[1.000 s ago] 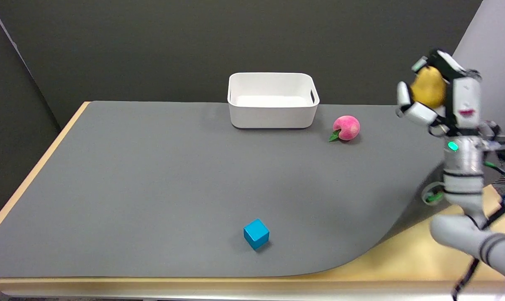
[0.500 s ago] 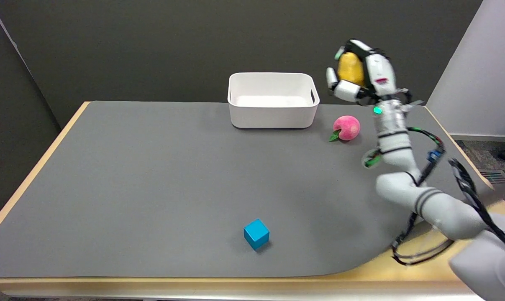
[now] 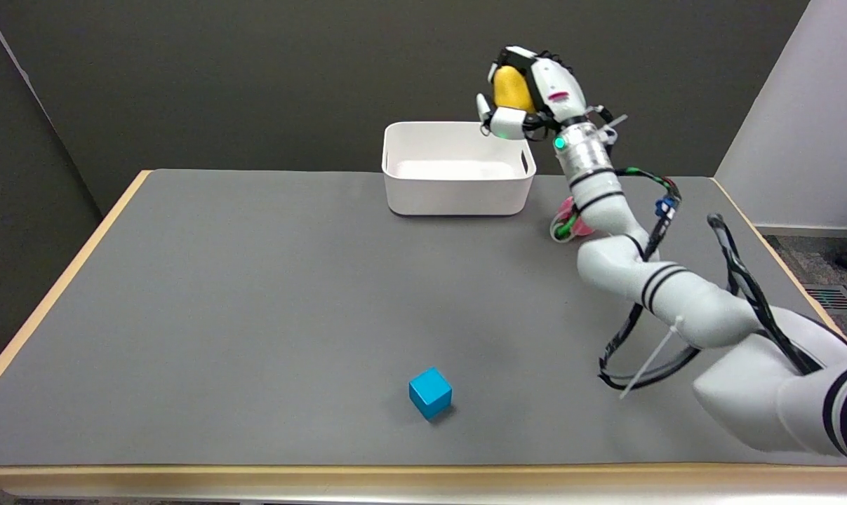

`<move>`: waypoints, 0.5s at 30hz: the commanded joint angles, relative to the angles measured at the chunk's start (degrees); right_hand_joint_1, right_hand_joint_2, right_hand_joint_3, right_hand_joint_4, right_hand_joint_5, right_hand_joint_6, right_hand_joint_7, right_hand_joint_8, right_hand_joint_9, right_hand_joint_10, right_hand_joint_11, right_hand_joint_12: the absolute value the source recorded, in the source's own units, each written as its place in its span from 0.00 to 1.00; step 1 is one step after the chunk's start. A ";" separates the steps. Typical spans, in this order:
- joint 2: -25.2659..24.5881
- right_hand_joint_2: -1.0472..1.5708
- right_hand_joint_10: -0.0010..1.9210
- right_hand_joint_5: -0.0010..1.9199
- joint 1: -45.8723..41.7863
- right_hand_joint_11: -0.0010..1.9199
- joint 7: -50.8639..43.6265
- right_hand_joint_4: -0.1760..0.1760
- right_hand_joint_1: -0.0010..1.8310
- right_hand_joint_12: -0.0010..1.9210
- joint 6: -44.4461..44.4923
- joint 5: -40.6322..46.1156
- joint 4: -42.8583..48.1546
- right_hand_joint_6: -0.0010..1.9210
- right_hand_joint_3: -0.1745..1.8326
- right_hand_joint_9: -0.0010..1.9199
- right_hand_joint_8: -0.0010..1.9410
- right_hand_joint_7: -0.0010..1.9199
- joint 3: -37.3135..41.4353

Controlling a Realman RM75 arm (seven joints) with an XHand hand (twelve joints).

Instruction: Place the pear in the white box.

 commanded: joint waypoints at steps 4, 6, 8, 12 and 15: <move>-7.46 0.76 1.00 0.33 14.53 0.35 -10.86 0.41 0.48 1.00 -16.36 1.51 -16.10 1.00 0.57 0.54 1.00 0.39 -1.00; -7.86 0.77 1.00 0.31 14.94 0.30 -12.00 0.38 0.47 1.00 -15.95 4.85 -17.23 1.00 0.55 0.51 1.00 0.37 -1.08; -7.86 0.80 1.00 0.29 15.10 0.23 -12.55 0.35 0.46 1.00 -16.11 6.74 -17.39 1.00 0.50 0.47 1.00 0.32 -1.08; -7.94 0.82 1.00 0.27 15.10 0.08 -12.31 0.31 0.46 1.00 -15.87 8.33 -17.30 1.00 0.45 0.33 1.00 0.20 -1.24; -7.94 0.83 1.00 0.26 14.94 0.00 -12.06 0.30 0.45 1.00 -15.87 8.33 -16.58 1.00 0.43 0.27 1.00 0.14 -1.40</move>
